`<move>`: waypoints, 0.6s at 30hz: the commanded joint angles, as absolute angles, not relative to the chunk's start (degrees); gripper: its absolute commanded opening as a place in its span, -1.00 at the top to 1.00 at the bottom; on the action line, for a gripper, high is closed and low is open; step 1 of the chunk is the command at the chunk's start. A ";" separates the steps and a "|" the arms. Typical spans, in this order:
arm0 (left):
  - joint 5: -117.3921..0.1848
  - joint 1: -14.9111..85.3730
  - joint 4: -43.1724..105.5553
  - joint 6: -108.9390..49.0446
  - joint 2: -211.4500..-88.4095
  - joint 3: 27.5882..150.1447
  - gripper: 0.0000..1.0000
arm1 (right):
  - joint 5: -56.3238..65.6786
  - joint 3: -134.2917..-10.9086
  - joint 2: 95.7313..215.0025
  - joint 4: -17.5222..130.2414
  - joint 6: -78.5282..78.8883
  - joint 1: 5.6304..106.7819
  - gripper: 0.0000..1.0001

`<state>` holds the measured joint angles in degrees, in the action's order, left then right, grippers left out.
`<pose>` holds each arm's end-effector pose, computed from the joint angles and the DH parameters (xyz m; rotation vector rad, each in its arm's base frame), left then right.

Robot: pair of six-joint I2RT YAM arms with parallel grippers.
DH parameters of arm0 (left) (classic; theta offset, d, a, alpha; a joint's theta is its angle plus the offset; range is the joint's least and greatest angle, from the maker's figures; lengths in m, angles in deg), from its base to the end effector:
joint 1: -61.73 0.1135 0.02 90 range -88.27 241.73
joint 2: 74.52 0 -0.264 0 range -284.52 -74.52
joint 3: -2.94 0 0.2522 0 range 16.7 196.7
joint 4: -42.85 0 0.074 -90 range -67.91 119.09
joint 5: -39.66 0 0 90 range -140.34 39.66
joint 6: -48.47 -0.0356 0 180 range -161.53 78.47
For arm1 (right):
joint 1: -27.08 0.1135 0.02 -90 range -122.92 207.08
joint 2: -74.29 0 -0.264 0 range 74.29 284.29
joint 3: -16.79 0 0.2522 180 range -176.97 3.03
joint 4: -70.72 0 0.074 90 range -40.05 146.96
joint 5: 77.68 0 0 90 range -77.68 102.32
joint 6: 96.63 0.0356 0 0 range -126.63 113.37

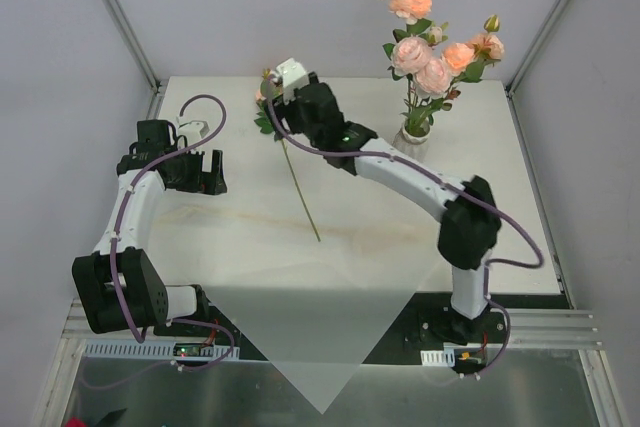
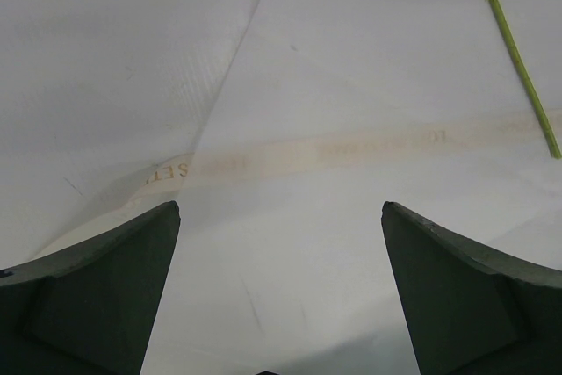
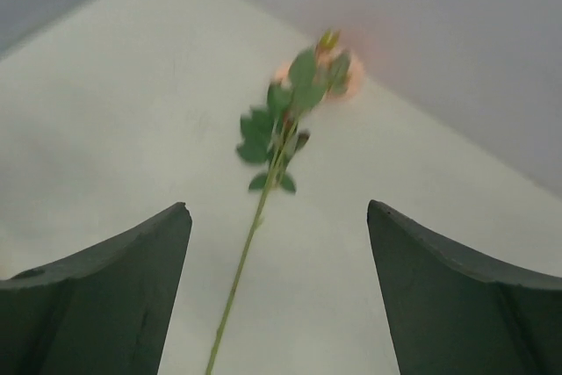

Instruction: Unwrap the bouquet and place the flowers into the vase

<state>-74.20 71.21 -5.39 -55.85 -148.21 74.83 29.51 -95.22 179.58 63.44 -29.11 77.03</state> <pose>0.2651 0.0297 0.2773 0.2810 2.3525 -0.3113 0.2964 0.3362 0.3966 -0.7354 1.4005 0.1381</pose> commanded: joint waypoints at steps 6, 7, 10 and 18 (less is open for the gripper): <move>-73.81 71.58 -5.01 -57.08 -147.03 74.00 -0.98 | 19.26 -103.49 197.93 43.95 -17.62 74.72 -0.44; -73.81 71.66 -5.01 -57.17 -146.95 73.92 -0.98 | 19.44 -103.84 198.64 43.95 -17.62 74.72 -0.43; -74.07 71.66 -5.01 -57.08 -146.68 73.91 -0.98 | 19.79 -104.80 201.37 43.60 -17.71 74.72 -0.43; -73.90 71.66 -5.01 -57.70 -145.71 72.77 -0.98 | 19.17 -106.74 206.29 43.33 -16.92 74.63 -0.29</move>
<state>-73.87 71.21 -5.33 -56.14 -147.54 73.78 20.18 -103.88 204.15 43.24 -18.58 74.43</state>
